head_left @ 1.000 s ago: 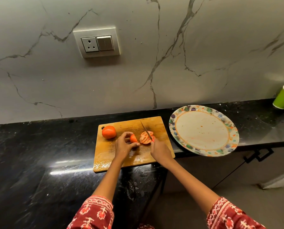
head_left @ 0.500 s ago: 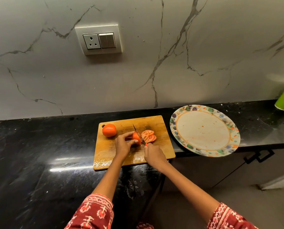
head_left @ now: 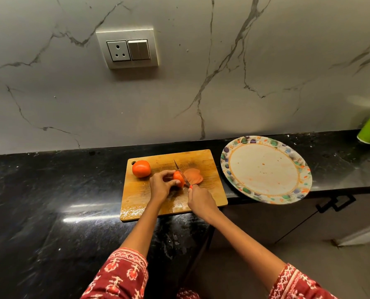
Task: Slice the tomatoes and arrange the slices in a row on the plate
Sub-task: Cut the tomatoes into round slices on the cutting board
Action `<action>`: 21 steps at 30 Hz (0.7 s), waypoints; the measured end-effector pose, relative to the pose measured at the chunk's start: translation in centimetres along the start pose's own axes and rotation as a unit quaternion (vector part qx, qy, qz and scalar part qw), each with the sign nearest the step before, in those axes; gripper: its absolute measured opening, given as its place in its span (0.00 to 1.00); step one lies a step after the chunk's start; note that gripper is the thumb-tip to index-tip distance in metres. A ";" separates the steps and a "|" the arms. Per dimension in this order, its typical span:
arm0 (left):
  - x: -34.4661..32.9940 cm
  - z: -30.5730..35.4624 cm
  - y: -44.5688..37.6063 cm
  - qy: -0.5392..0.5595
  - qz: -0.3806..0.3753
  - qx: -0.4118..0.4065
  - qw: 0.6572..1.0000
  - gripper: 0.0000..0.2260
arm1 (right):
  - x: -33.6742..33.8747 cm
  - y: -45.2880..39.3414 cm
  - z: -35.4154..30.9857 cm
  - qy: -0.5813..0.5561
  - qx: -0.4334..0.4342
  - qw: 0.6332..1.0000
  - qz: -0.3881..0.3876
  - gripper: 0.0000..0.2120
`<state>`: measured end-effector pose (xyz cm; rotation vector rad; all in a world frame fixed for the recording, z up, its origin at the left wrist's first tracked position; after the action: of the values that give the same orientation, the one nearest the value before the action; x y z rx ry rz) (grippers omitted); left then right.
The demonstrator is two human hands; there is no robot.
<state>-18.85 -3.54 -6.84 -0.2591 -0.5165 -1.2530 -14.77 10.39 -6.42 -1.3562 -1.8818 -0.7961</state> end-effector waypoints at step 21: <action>-0.4 0.0 -0.3 0.013 -0.018 -0.016 1.000 0.13 | 0.2 -0.5 -0.7 -0.015 -0.018 1.000 0.001 0.15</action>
<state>-19.22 -3.24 -7.05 -0.2613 -0.4809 -1.2997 -15.16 9.87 -5.89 -1.3987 -1.8960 -0.8156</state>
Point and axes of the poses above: each hand's wrist, its own y-axis away from the middle knuckle, its own x-axis out of the back of the hand, z = x × y, the point moved 6 cm from there along -y, towards the middle knuckle, and after that the axes turned 9 degrees about x, right-handed, at the moved point
